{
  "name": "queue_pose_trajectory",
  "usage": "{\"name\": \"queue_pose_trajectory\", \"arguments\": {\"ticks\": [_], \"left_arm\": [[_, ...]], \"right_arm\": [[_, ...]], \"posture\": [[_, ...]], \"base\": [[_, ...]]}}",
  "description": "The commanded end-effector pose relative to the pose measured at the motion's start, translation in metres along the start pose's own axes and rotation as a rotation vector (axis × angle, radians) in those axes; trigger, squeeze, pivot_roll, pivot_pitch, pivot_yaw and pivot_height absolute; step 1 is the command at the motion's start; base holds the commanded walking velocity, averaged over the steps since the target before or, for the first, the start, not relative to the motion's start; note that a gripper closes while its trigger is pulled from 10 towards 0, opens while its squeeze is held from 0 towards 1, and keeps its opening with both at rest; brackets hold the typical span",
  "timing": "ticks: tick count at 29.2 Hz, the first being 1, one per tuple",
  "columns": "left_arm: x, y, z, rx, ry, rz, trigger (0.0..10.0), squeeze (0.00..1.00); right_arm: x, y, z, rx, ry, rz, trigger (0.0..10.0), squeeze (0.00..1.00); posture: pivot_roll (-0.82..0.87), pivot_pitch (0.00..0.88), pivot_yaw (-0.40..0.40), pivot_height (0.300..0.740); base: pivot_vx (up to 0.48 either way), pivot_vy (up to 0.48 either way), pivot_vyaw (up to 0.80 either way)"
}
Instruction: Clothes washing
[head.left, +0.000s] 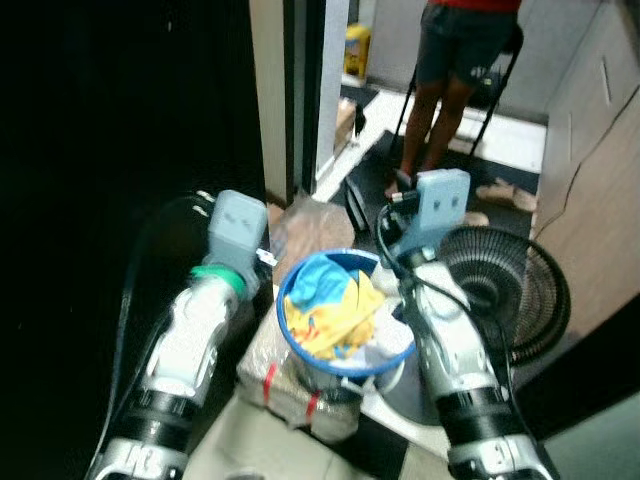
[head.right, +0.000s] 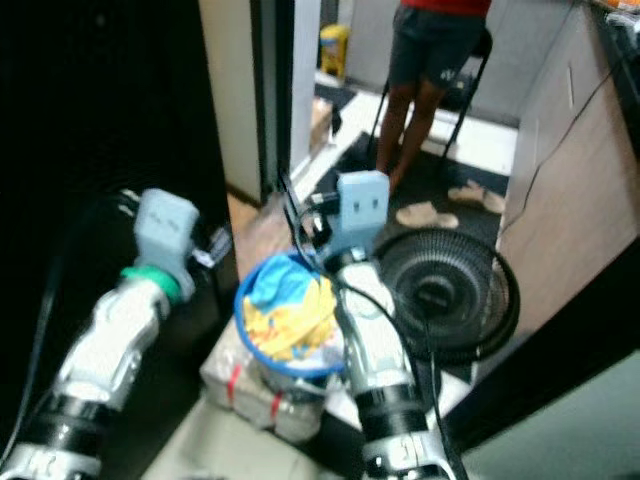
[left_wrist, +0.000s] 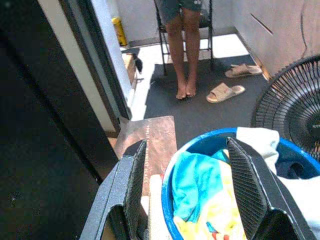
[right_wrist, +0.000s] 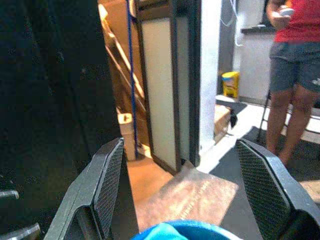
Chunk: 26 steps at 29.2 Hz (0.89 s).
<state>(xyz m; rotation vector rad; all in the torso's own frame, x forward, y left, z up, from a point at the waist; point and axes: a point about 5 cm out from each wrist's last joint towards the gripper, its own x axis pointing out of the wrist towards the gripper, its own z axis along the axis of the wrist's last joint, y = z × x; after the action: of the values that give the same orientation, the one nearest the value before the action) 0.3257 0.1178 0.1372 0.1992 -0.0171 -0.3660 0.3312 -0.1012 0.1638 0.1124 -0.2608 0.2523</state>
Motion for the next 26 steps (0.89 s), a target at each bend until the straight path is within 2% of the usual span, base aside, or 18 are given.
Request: {"name": "queue_pose_trajectory", "arguments": {"ticks": [1,4,13,14,15,16,20,21,22,25,26], "left_arm": [[-0.003,-0.004,-0.007,-0.002,0.02,-0.008,10.0,0.0],[-0.005,-0.007,-0.008,-0.016,0.019,-0.015,10.0,0.0],[-0.005,-0.018,-0.015,-0.02,0.031,-0.067,10.0,0.0],[-0.007,-0.025,-0.024,-0.009,0.053,-0.099,10.0,0.0],[-0.011,-0.037,-0.043,0.03,0.111,-0.157,10.0,0.0],[-0.014,-0.04,-0.05,0.046,0.132,-0.176,10.0,0.0],[-0.019,-0.042,-0.064,0.118,0.17,-0.199,10.0,0.0],[-0.022,-0.041,-0.072,0.135,0.202,-0.196,10.0,0.0],[-0.022,-0.041,-0.072,0.135,0.202,-0.196,10.0,0.0],[-0.032,-0.038,-0.089,0.161,0.263,-0.199,10.0,0.0],[-0.034,-0.036,-0.092,0.145,0.275,-0.186,10.0,0.0]], "right_arm": [[-0.005,-0.003,-0.008,-0.009,0.029,-0.009,10.0,0.0],[-0.01,-0.004,-0.015,-0.013,0.052,-0.008,10.0,0.0],[-0.011,-0.001,-0.022,-0.004,0.072,-0.005,10.0,0.0],[-0.013,-0.001,-0.027,-0.003,0.085,-0.007,10.0,0.0],[-0.018,-0.002,-0.037,-0.009,0.123,-0.015,10.0,0.0],[-0.02,-0.003,-0.041,-0.014,0.137,-0.018,10.0,0.0],[-0.023,-0.005,-0.048,-0.031,0.169,-0.021,10.0,0.0],[-0.026,-0.007,-0.052,-0.039,0.187,-0.027,10.0,0.0],[-0.026,-0.007,-0.052,-0.039,0.187,-0.027,10.0,0.0],[-0.032,-0.011,-0.061,-0.052,0.221,-0.043,10.0,0.0],[-0.032,-0.01,-0.062,-0.05,0.223,-0.043,10.0,0.0]], "posture": [[-0.06,0.0,0.025,0.74],[-0.06,0.0,0.024,0.74],[-0.06,0.0,0.024,0.74],[-0.06,0.0,0.023,0.74],[-0.06,0.0,0.023,0.74],[-0.06,0.0,0.023,0.74],[-0.07,0.0,0.024,0.74],[-0.06,0.0,0.024,0.74],[-0.06,0.0,0.024,0.74],[-0.06,0.0,0.025,0.74],[-0.06,0.0,0.032,0.74]], "base": [[0.0,0.0,0.0],[0.0,0.0,0.0],[0.0,0.0,0.0],[0.0,0.0,0.0],[0.0,0.0,0.0],[0.0,0.0,0.0],[0.0,0.0,0.0],[0.0,0.0,0.0],[0.0,0.0,0.0],[0.0,0.0,0.0],[0.0,0.0,0.0]]}}
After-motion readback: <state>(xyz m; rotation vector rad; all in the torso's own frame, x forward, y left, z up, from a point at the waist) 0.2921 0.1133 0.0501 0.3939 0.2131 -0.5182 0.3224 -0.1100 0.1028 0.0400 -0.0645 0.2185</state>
